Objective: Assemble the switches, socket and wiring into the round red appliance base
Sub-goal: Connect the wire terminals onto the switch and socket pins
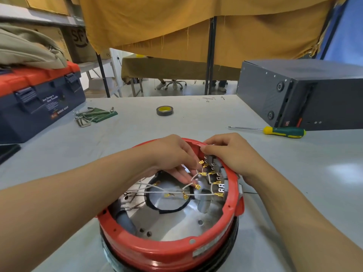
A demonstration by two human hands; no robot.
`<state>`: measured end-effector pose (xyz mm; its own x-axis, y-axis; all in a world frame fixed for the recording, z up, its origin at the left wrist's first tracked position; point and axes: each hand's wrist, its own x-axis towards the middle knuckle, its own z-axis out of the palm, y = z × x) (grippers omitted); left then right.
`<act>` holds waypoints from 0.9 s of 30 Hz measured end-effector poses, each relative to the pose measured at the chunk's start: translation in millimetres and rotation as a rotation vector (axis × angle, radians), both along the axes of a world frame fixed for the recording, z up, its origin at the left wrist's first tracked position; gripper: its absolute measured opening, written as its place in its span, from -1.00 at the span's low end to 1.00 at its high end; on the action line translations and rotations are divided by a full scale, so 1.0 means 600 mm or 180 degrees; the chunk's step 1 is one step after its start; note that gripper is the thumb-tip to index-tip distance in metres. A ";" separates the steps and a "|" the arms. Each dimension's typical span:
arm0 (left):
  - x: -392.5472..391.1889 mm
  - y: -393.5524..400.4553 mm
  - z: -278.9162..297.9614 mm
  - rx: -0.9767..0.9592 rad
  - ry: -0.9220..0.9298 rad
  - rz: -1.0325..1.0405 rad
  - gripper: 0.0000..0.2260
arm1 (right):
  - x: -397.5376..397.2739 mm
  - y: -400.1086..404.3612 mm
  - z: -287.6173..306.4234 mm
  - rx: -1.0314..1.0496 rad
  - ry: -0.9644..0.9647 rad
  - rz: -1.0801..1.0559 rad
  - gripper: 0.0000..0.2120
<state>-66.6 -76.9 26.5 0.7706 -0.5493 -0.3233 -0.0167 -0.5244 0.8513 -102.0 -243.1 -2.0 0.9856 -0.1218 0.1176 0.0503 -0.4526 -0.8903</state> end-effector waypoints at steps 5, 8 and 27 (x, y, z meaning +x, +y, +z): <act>0.002 -0.005 -0.001 0.0022 -0.0049 0.0049 -0.93 | 0.003 0.006 -0.004 -0.0001 -0.0140 -0.0261 -0.94; 0.005 -0.004 -0.005 -0.0023 -0.0077 0.0102 -0.90 | 0.003 0.007 -0.004 0.0018 -0.0149 -0.0317 -0.94; -0.008 -0.012 -0.010 -0.0348 -0.0032 0.0201 -0.90 | 0.009 0.002 -0.011 0.0261 -0.0050 -0.0153 -0.88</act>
